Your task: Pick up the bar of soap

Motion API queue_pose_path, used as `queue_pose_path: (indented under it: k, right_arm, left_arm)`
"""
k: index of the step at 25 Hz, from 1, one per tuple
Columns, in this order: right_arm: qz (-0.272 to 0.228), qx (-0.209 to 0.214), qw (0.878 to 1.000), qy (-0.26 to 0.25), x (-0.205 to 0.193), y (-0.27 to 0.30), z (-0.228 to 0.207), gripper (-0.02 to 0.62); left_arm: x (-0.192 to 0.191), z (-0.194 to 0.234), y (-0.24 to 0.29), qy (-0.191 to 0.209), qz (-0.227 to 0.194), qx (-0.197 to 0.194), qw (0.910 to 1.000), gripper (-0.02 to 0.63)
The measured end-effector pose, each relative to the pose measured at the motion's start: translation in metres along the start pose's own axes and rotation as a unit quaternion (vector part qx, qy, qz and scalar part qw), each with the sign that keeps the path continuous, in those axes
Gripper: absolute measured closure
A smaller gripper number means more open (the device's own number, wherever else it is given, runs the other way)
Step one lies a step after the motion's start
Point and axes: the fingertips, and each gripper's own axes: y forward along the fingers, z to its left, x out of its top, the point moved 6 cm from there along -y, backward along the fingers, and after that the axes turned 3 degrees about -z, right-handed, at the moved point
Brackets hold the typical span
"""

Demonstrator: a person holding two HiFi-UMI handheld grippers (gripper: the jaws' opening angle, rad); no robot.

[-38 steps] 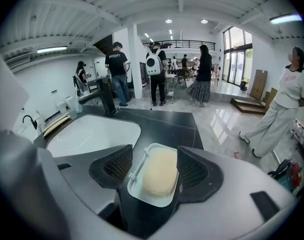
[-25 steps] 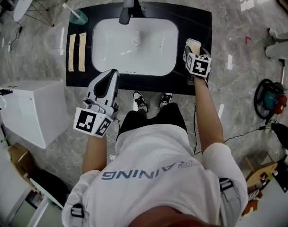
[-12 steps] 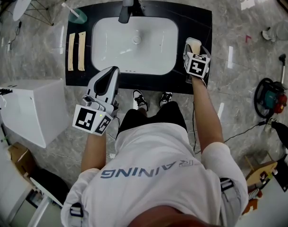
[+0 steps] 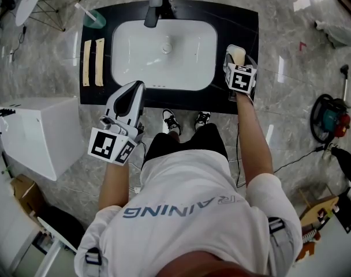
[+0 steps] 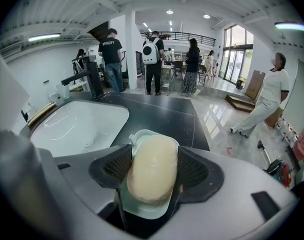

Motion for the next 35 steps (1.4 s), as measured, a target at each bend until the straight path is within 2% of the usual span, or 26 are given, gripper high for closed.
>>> queue_pose_path:
  k: [4,12,15,19,24,29,35]
  right_arm:
    - [0.009,-0.008,1.0,0.002,-0.006,0.003,-0.003,0.308]
    - [-0.015,-0.017,1.0,0.002,-0.007,-0.002,-0.003,0.307]
    - [-0.042,-0.014,0.999,0.004,0.002,-0.012,-0.002,0.307]
    - [-0.107,0.009,0.994,-0.012,0.031,-0.041,0.005,0.307]
    - [-0.199,0.059,0.978,-0.018,0.078,-0.096,0.021,0.307]
    - [-0.291,0.116,0.949,-0.038,0.124,-0.171,0.043,0.307]
    - [-0.355,0.159,0.92,-0.057,0.153,-0.259,0.068,0.307]
  left_arm:
    - [0.001,0.0,0.002,0.001,-0.002,-0.002,1.0,0.601]
    - [0.002,0.001,0.0,0.001,-0.004,0.003,1.0,0.601]
    - [0.003,0.003,-0.001,0.001,-0.006,0.005,1.0,0.601]
    - [0.005,0.002,-0.002,0.0,-0.014,0.003,0.9999,0.601]
    - [0.019,-0.002,-0.002,0.003,-0.033,-0.006,0.9994,0.601]
    - [0.042,-0.006,-0.004,0.018,-0.069,-0.013,0.9974,0.601]
    - [0.069,-0.011,-0.01,0.031,-0.103,-0.021,0.994,0.601]
